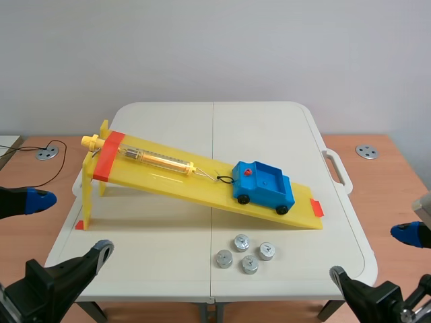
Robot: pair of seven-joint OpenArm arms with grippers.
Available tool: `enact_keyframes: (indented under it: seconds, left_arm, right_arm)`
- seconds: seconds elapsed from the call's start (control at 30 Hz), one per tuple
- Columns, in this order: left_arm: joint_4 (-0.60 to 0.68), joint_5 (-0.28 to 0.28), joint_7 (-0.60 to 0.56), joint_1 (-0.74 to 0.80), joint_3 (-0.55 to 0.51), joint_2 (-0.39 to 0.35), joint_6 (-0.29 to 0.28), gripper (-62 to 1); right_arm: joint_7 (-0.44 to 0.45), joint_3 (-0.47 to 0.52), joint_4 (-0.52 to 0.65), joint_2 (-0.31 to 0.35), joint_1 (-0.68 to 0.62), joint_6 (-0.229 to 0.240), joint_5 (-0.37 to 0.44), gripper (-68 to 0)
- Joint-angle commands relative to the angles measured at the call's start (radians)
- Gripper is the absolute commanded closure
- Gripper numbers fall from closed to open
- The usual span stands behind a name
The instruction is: Place the four metal weights on the blue cart on the ramp.
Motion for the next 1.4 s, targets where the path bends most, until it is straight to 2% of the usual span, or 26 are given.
enact_keyframes:
  seconds: [0.0, 0.57, 0.97, 1.1, 1.2, 1.23, 1.37]
  left_arm:
    - [0.076, -0.08, -0.155, 0.027, -0.019, -0.014, -0.024, -62.3]
    - [0.075, -0.074, -0.151, 0.022, -0.019, -0.014, -0.025, -62.3]
    - [0.075, -0.074, -0.083, 0.021, -0.019, -0.014, -0.025, -62.3]
    - [0.075, -0.073, -0.042, 0.021, -0.019, -0.014, -0.024, -62.3]
    - [0.075, -0.073, -0.035, 0.021, -0.019, -0.014, -0.024, -62.3]
    - [0.075, -0.073, -0.034, 0.021, -0.019, -0.014, -0.024, -60.8]
    - [0.075, -0.073, -0.03, 0.021, -0.019, -0.011, -0.024, -43.8]
  right_arm:
    - [0.135, 0.035, 0.119, 0.044, 0.011, -0.023, 0.026, -66.1]
    - [0.135, 0.035, 0.119, 0.044, 0.012, -0.023, 0.026, -66.1]
    - [0.133, 0.035, 0.119, 0.043, 0.021, -0.023, 0.026, -66.1]
    - [0.091, 0.034, 0.119, 0.023, 0.047, -0.022, 0.026, -66.1]
    - [0.036, 0.034, 0.119, 0.0, 0.071, -0.003, 0.027, -66.1]
    - [0.02, 0.034, 0.119, -0.009, 0.079, 0.0, 0.027, -66.1]
    - [-0.026, 0.031, 0.119, -0.038, 0.11, 0.031, 0.027, -66.1]
